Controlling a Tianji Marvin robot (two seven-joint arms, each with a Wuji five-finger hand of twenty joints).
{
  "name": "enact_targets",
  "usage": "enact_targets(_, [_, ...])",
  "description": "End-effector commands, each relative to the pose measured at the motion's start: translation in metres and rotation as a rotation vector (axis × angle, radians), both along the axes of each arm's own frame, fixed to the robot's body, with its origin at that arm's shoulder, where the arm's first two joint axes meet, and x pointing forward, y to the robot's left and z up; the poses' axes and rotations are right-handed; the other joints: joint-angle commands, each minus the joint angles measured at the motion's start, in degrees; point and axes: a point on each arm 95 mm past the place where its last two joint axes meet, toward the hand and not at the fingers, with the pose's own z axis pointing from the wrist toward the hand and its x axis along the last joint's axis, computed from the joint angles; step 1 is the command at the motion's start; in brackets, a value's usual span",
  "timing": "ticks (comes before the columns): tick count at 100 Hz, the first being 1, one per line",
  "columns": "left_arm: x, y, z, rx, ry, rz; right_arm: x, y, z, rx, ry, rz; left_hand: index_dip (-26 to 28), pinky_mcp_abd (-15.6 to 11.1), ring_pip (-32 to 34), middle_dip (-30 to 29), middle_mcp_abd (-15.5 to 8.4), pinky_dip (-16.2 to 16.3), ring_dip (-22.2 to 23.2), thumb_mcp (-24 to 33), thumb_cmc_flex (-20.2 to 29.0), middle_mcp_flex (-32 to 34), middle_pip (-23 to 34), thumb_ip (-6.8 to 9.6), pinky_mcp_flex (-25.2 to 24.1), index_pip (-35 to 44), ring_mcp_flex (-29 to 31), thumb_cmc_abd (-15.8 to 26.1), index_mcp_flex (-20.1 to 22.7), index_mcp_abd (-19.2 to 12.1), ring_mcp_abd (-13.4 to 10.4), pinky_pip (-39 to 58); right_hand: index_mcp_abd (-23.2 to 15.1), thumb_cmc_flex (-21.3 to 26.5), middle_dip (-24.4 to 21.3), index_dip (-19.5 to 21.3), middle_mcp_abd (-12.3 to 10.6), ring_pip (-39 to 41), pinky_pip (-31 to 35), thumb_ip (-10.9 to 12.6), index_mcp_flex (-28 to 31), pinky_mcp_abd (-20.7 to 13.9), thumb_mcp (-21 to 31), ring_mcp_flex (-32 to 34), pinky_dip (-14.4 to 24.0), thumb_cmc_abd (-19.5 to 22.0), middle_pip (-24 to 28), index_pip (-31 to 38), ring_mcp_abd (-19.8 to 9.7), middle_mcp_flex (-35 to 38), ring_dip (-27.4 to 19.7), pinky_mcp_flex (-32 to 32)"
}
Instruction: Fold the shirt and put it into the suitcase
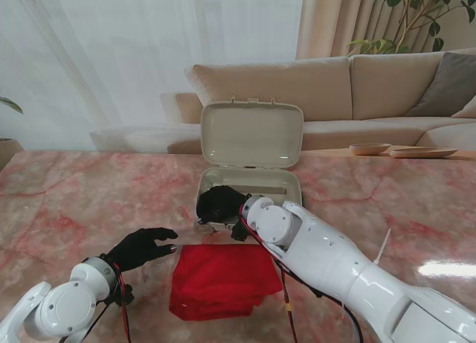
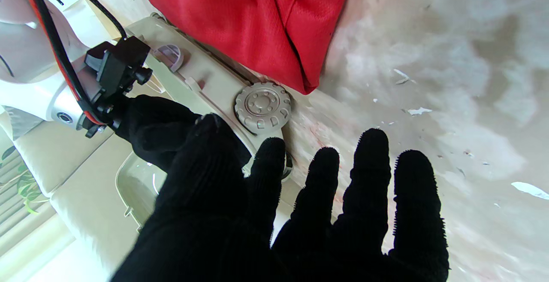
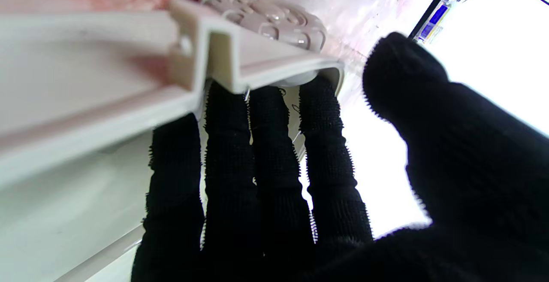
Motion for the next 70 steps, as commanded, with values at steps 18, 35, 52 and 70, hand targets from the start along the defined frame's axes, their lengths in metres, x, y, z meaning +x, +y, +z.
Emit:
enact_targets(18, [-0.002,0.001,-0.005,0.003,0.008,0.001,-0.006,0.002,0.004,0.007,-0.001,-0.019,0.7,1.0,-1.0,-0.4,-0.8,-0.2,-0.4,-1.8,-0.6,1.0,-0.2,0.77,-0.5,0.3,-1.0,0.9,0.4,-0.9,1.6,-0.9,-0.1,-6.2,-0.9,5.1,0.4,-0.4,-1.1,6.4,2.0,0.3,0.1,-2.1,-0.3,1.7,0.3,-6.3,0.5,-1.8,-1.6,-0.9])
enact_targets(35, [-0.001,0.001,-0.004,0.003,0.0,0.002,-0.007,0.001,0.012,0.019,-0.015,-0.042,0.7,1.0,-1.0,-0.4,-0.9,-0.2,-0.4,-1.8,-0.7,1.0,-0.2,0.76,-0.5,0.3,-1.0,0.9,0.4,-1.0,1.5,-0.9,0.3,-7.9,-1.0,8.5,0.7,-0.5,-1.3,7.1,1.9,0.6,-1.3,-2.4,-0.2,2.4,0.0,-8.9,0.8,-2.3,-1.7,-1.3])
enact_targets(52, [0.0,0.001,-0.003,0.001,-0.008,-0.003,-0.011,-0.003,0.019,0.027,-0.026,-0.062,0.7,1.0,-1.1,-0.4,-0.9,-0.2,-0.4,-1.8,-0.7,1.0,-0.2,0.75,-0.5,0.3,-1.0,0.9,0.4,-1.0,1.4,-0.9,0.6,-8.7,-1.1,8.9,1.0,-0.7,-1.5,7.0,1.4,1.1,-2.1,-2.9,-0.1,3.1,-0.4,-9.7,1.2,-2.9,-1.7,-1.6])
enact_targets(70, [0.002,-0.003,0.003,-0.011,-0.023,-0.024,-0.024,-0.014,0.034,0.04,-0.059,-0.096,0.7,0.9,-1.1,-0.4,-0.9,-0.2,-0.5,-1.8,-0.8,1.0,-0.3,0.75,-0.5,0.3,-1.0,1.0,0.4,-1.0,1.5,-1.0,1.3,-8.9,-1.2,9.1,1.6,-1.0,-1.7,7.2,0.5,1.5,-2.9,-3.6,0.1,4.1,-0.9,-10.9,1.6,-4.1,-1.7,-2.4])
